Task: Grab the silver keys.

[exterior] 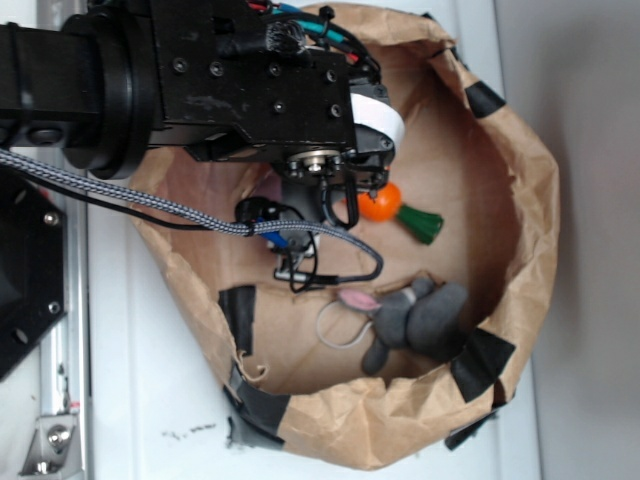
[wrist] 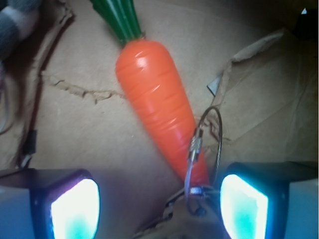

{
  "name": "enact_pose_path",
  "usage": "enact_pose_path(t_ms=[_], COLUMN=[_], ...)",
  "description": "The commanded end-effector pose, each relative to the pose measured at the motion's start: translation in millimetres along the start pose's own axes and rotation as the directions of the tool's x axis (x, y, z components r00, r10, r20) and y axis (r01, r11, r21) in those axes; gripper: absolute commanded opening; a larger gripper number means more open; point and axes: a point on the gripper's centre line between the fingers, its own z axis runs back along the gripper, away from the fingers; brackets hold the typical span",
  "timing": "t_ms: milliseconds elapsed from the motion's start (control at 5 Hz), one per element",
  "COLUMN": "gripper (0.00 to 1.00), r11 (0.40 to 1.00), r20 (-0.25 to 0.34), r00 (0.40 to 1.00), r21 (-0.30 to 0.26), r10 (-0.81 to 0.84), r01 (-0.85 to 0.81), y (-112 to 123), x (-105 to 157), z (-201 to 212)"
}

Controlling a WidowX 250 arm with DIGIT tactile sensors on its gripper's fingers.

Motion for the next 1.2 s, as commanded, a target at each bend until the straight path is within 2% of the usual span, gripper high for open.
enact_pose_path(t_ms=[0, 200, 400, 1000], gripper=[1.0, 1.0, 0.0, 0.0], r11=[0.992, 0.992, 0.99, 0.992], r20=[0.064, 0.074, 0.066, 0.064], r00=[0.997, 0.997, 0.996, 0.997], r21=[0.116, 0.121, 0.122, 0.114], r10=[0.038, 0.028, 0.058, 0.051], r01=[-0.045, -0.037, -0.066, -0.058], y=[25.4, 27.4, 27.6, 24.3], x=[14.4, 9.9, 11.5, 10.1], z=[-13.6, -11.6, -12.0, -6.8])
